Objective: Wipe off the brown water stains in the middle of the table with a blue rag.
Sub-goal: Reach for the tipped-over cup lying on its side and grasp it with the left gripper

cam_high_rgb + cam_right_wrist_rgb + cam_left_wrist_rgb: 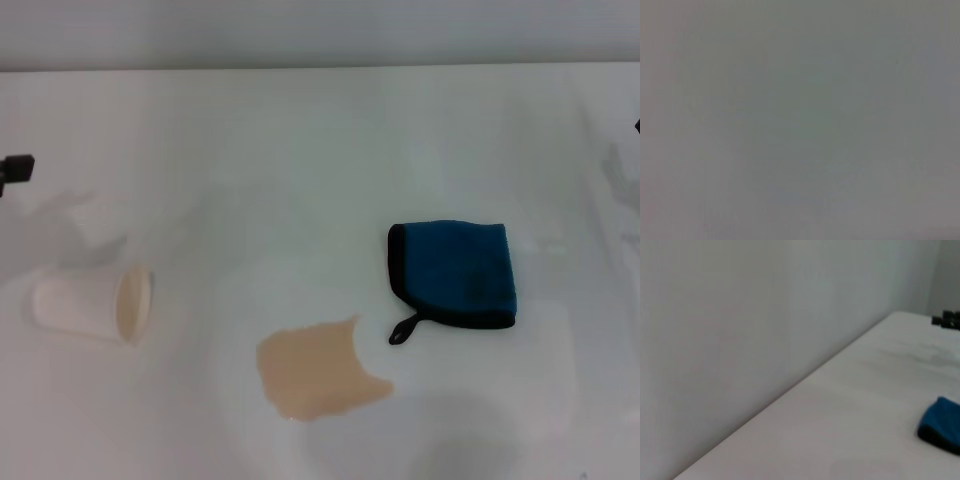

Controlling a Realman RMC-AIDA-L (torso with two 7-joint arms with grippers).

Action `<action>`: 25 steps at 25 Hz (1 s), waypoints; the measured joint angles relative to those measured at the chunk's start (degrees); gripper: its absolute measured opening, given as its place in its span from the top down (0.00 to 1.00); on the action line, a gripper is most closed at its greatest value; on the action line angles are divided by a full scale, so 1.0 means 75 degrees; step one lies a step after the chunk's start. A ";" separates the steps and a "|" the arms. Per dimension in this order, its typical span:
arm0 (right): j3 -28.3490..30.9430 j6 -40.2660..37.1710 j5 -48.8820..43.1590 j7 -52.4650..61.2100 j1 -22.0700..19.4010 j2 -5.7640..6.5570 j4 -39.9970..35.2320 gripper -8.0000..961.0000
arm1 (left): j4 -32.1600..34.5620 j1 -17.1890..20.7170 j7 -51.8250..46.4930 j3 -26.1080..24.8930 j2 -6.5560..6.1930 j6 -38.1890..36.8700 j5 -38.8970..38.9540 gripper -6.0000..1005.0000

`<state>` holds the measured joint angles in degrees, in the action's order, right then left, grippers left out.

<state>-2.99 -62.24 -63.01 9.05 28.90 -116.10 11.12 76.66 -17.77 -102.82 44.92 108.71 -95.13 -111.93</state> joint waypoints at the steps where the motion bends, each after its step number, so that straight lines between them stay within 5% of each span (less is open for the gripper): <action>1: 0.0000 0.0002 0.0000 0.0000 0.0001 0.0000 -0.0002 0.12 | 0.0322 -0.0006 -0.0001 0.0005 -0.0033 -0.0238 -0.0193 0.13; 14: 0.0000 0.0003 -0.0001 -0.0002 -0.0007 -0.0001 0.0021 0.12 | 0.0107 -0.0568 0.0878 0.0817 0.0044 -0.0538 -0.1696 0.14; 25: 0.0212 0.0316 0.0023 -0.0056 -0.0012 0.0005 -0.0051 0.12 | -0.1868 -0.1866 0.2483 0.1127 -0.0514 -0.0996 -0.2628 0.14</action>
<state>-1.40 -59.87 -62.84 8.63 28.82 -116.07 10.74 62.65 -31.76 -84.20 53.37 104.85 -102.60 -131.64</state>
